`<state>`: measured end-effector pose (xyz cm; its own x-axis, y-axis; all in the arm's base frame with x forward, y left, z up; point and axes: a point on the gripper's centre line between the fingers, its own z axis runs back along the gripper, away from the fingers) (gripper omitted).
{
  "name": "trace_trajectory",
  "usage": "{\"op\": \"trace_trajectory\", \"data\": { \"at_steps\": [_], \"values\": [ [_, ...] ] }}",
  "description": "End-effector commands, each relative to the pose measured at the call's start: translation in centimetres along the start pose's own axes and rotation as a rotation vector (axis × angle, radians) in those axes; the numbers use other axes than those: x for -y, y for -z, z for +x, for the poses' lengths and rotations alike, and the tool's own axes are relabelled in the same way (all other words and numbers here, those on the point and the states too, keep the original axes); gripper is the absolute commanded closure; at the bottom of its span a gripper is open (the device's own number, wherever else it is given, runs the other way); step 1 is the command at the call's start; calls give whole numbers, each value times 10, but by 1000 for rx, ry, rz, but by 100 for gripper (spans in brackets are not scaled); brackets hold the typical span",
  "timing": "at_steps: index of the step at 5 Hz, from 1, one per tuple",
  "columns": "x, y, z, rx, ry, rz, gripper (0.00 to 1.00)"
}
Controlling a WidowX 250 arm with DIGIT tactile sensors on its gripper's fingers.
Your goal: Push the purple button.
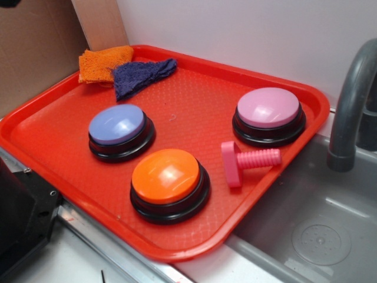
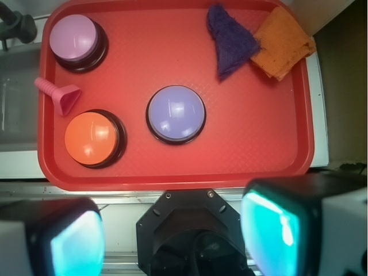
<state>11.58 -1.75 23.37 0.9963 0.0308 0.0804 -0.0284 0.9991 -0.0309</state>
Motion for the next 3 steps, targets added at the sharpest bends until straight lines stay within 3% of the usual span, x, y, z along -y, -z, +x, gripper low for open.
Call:
{"op": "trace_trajectory", "data": {
  "at_steps": [1,2,3],
  "values": [
    [0,0,0,0,0,0,0],
    [-20,49,40,-44,-227,42,0],
    [-23,87,66,-60,-213,67,0]
  ]
}}
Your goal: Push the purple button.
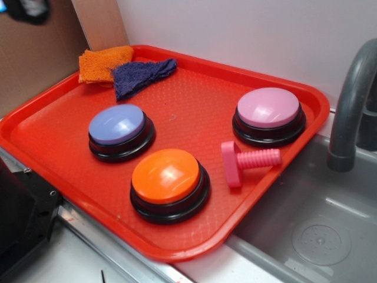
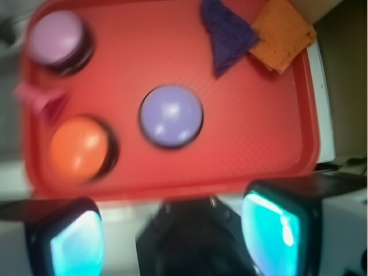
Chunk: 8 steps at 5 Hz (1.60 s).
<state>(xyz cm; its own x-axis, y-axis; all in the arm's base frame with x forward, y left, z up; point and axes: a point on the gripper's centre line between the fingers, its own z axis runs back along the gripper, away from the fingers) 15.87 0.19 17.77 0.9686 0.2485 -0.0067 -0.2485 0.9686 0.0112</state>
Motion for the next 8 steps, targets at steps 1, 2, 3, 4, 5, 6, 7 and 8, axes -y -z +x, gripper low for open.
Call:
{"op": "trace_trajectory", "data": {
  "at_steps": [1,2,3,4,5,6,7,8],
  "values": [
    [1,50,37,59,42,30,0],
    [7,75,40,73,195,1,0],
    [11,87,35,69,312,8,0],
    [14,100,33,60,367,31,0],
    [15,110,34,40,399,48,0],
    [18,112,31,37,409,49,0],
    [19,112,30,35,409,57,0],
    [16,117,31,21,415,74,0]
  ]
}}
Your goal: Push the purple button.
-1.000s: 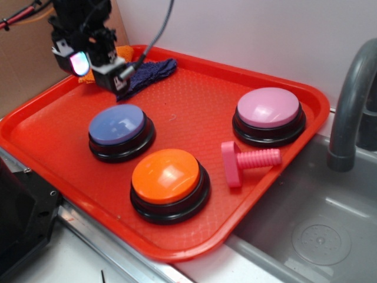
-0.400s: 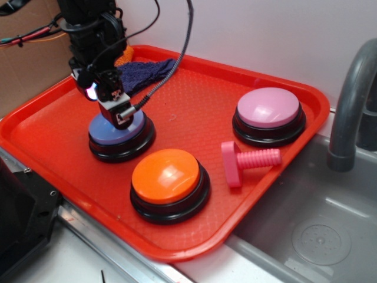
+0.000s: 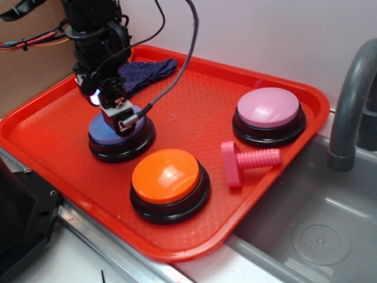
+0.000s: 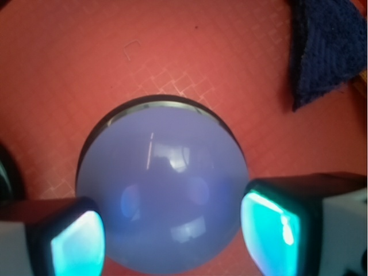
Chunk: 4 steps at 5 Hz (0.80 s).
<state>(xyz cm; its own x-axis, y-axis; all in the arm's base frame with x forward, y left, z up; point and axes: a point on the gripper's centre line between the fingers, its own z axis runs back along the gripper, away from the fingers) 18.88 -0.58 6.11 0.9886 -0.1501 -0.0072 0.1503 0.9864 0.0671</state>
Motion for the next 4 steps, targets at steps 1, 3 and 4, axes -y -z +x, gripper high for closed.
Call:
{"op": "trace_trajectory", "data": {
  "at_steps": [1,3,4],
  "values": [
    [-4,10,3,-23,13,16,0],
    [-5,8,3,-25,17,15,0],
    [-7,-7,2,2,21,15,0]
  ]
}}
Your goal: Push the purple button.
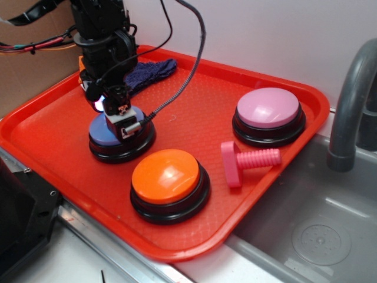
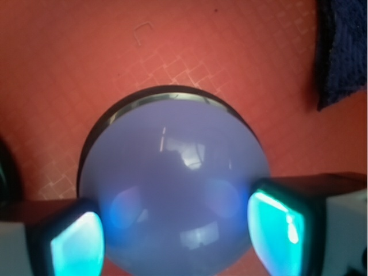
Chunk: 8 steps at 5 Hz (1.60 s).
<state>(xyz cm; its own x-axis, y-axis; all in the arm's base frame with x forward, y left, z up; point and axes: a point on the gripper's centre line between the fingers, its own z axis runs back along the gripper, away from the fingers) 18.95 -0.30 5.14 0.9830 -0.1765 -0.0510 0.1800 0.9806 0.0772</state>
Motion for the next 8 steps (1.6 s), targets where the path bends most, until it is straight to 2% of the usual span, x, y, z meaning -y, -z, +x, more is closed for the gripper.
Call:
{"op": "trace_trajectory", "data": {
  "at_steps": [1,4,8],
  "values": [
    [-8,-32,-3,51,-22,16,0],
    [-16,-51,-10,88,-34,11,0],
    [-22,-82,-17,82,-69,15,0]
  ]
}}
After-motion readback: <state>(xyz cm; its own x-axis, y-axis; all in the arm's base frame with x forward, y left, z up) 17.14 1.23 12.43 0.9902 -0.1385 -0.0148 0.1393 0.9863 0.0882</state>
